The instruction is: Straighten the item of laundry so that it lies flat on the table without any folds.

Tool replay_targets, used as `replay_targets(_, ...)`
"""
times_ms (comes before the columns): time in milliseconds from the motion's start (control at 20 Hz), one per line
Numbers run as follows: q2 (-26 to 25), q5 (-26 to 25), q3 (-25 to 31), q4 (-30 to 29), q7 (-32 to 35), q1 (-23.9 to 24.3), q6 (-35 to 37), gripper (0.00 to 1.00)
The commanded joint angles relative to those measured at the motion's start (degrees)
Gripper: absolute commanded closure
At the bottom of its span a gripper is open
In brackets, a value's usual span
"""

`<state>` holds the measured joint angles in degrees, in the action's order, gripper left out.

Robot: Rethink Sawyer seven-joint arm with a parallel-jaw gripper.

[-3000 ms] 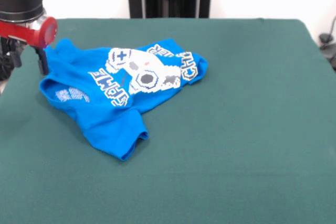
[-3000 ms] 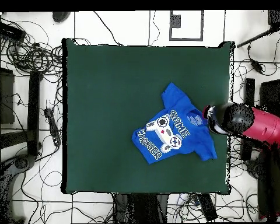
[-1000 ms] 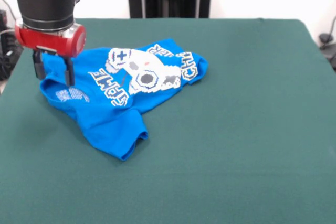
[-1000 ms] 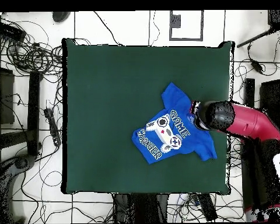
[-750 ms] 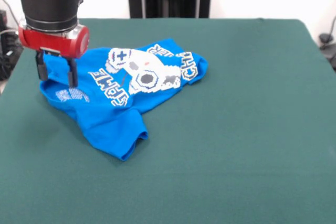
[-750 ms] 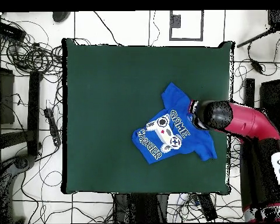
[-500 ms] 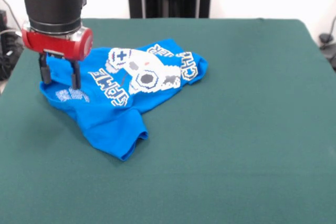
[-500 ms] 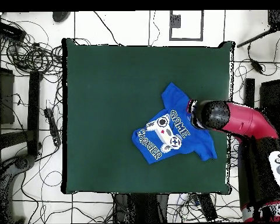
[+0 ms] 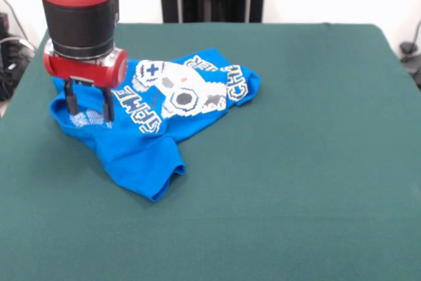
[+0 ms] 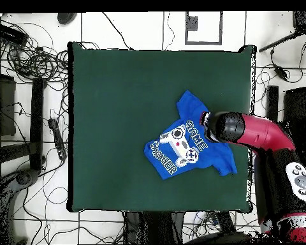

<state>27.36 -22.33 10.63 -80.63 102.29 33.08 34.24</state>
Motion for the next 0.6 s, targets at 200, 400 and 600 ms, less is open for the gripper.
replay_targets(200,-4.89,0.96,4.57,-1.73,2.18,-2.22,-1.75,0.00)
replay_targets(400,-4.33,1.01,4.48,-2.49,2.35,-2.15,-1.87,0.00)
replay_targets(600,-3.47,1.25,4.29,-3.22,2.93,-2.08,-2.02,0.00)
